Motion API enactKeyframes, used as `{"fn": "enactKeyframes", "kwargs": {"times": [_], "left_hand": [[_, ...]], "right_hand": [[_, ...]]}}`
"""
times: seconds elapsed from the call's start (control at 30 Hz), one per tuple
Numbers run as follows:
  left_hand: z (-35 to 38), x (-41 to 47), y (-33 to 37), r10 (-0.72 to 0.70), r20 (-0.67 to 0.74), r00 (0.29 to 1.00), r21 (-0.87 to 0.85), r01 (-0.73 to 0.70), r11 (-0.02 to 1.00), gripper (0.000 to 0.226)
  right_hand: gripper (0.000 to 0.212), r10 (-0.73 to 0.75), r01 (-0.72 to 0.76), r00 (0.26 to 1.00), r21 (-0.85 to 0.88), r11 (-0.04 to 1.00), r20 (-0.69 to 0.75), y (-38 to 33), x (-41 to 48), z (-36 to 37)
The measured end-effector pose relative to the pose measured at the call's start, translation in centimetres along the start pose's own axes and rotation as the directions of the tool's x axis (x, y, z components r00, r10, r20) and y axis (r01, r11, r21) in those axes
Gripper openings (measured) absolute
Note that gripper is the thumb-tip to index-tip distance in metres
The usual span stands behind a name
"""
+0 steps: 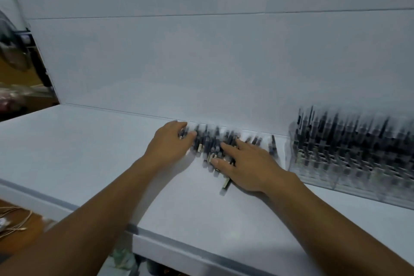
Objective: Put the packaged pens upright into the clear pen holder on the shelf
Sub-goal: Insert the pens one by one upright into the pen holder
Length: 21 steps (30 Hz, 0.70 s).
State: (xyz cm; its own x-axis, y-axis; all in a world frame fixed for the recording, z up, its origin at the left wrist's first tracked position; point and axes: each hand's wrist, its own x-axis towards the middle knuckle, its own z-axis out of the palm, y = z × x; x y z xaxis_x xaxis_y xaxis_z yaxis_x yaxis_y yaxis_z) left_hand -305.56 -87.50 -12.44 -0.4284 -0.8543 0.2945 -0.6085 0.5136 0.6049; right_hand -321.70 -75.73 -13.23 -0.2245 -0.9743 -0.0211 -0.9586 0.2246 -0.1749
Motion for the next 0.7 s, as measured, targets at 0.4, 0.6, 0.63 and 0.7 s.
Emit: {"fn": "enactKeyframes", "kwargs": {"times": [0.4, 0.6, 0.63, 0.7], "left_hand": [[0.9, 0.6, 0.1, -0.034, 0.163, 0.986, 0.081, 0.021, 0.996, 0.026], [-0.3, 0.3, -0.6, -0.113, 0.190, 0.975, -0.033, 0.122, 0.992, 0.031], [-0.5, 0.4, -0.7, -0.131, 0.188, 0.973, -0.085, 0.149, 0.985, 0.033], [-0.9, 1.0, -0.7, -0.177, 0.181, 0.968, -0.146, 0.204, 0.968, 0.034]], "right_hand": [[0.061, -0.126, 0.132, 0.988, 0.064, 0.989, -0.084, -0.9, 0.9, 0.8], [0.027, -0.115, 0.148, 0.916, 0.055, 0.987, -0.385, -1.3, 0.1, -0.1], [0.024, -0.107, 0.147, 0.911, 0.072, 0.986, -0.398, -1.3, 0.1, -0.2], [0.019, -0.079, 0.139, 0.913, 0.124, 0.982, -0.401, -1.4, 0.1, -0.2]]}}
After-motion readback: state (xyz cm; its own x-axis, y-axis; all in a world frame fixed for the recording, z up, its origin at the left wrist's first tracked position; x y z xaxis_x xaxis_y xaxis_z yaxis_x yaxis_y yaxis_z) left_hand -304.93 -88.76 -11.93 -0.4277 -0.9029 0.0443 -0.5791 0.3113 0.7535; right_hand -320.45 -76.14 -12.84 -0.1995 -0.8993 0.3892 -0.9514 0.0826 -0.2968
